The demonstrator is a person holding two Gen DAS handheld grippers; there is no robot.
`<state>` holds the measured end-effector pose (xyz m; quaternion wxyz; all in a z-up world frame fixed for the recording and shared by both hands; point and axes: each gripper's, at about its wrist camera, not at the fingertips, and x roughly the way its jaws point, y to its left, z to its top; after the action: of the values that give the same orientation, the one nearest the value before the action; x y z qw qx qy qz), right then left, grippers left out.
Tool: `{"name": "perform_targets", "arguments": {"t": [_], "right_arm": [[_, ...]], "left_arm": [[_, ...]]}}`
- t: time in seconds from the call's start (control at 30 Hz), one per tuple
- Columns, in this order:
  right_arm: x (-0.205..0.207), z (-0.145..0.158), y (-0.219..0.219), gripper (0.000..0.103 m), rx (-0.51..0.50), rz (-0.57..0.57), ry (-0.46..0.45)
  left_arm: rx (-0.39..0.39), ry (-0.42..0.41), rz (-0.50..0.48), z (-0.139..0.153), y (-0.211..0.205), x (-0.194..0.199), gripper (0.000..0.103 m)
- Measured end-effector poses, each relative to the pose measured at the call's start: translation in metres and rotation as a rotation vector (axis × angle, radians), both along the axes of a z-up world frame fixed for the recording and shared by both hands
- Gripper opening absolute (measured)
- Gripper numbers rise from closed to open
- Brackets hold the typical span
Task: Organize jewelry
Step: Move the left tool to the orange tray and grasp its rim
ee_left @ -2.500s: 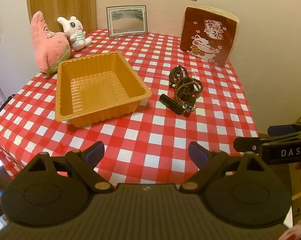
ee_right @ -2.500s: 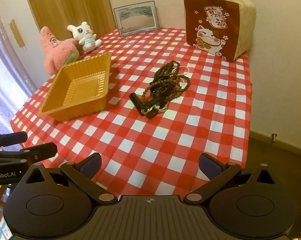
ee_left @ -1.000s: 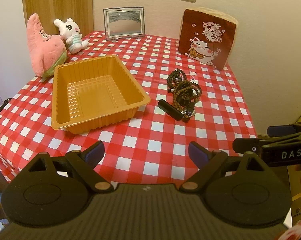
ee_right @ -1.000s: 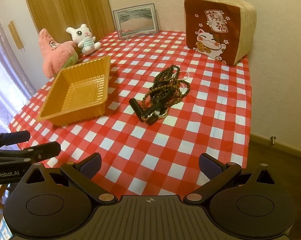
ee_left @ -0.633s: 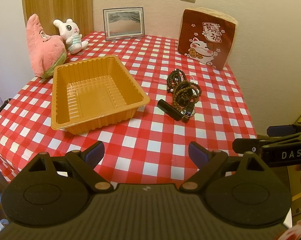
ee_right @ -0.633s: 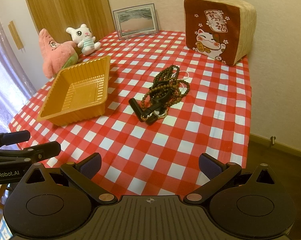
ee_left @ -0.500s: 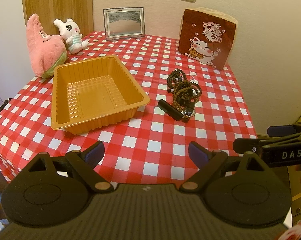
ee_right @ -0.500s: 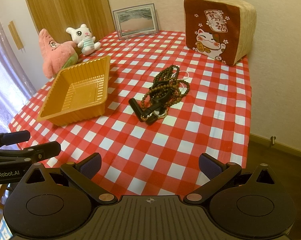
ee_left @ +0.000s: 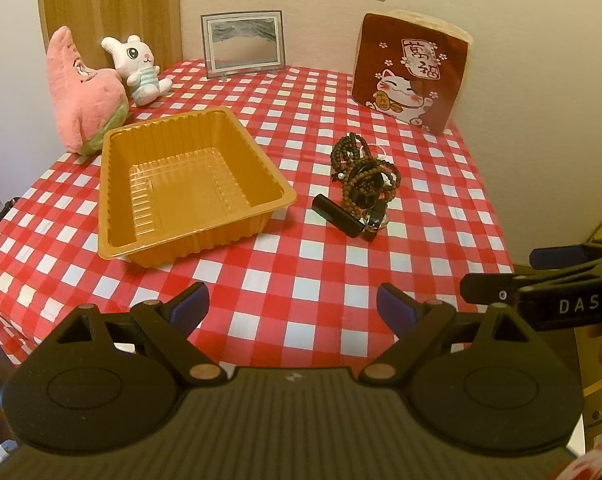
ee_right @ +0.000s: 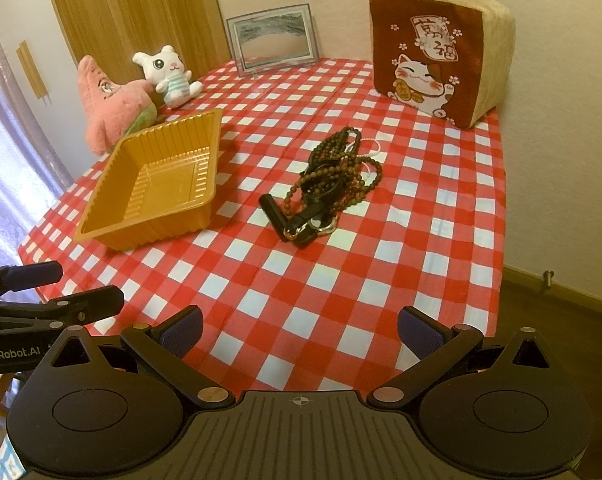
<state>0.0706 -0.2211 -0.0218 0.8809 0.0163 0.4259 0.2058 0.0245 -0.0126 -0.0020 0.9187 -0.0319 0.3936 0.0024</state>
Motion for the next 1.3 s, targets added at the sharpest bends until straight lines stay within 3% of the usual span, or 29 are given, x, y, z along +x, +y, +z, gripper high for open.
{"name": "perform_targets", "arguments": {"t": [0.33, 0.47, 0.5, 0.53, 0.63, 0.73, 0.8, 1.0, 1.23, 1.3], "right_arm": [[0.007, -0.012, -0.001, 0.103, -0.005, -0.018, 0.030], [0.009, -0.021, -0.003, 0.103, 0.011, -0.024, 0.046], [0.010, -0.023, -0.003, 0.103, 0.017, -0.025, 0.051], [0.011, -0.026, -0.003, 0.103, 0.020, -0.027, 0.058], [0.015, -0.035, -0.002, 0.103, 0.024, -0.029, 0.075], [0.020, -0.043, 0.000, 0.103, 0.011, -0.033, 0.080], [0.025, -0.048, 0.001, 0.103, 0.001, -0.043, 0.084], [0.047, -0.056, 0.002, 0.103, -0.001, -0.105, 0.041], [0.077, -0.060, 0.002, 0.103, 0.024, -0.176, 0.014], [0.082, -0.060, 0.003, 0.103, 0.019, -0.177, 0.012]], "left_arm": [[0.026, -0.007, 0.004, -0.006, 0.006, -0.009, 0.092], [0.126, -0.074, 0.038, -0.015, 0.007, -0.012, 0.091], [0.128, -0.057, 0.054, -0.020, 0.012, -0.010, 0.091], [0.117, -0.034, 0.069, -0.025, 0.016, -0.008, 0.090], [-0.013, 0.023, 0.152, -0.040, 0.041, -0.003, 0.086], [-0.087, -0.007, 0.253, -0.052, 0.063, -0.001, 0.080], [-0.102, -0.073, 0.316, -0.056, 0.074, -0.002, 0.073], [-0.137, -0.236, 0.499, -0.065, 0.099, 0.010, 0.072], [-0.143, -0.308, 0.651, -0.078, 0.118, 0.036, 0.069], [-0.161, -0.313, 0.690, -0.085, 0.123, 0.042, 0.062]]}}
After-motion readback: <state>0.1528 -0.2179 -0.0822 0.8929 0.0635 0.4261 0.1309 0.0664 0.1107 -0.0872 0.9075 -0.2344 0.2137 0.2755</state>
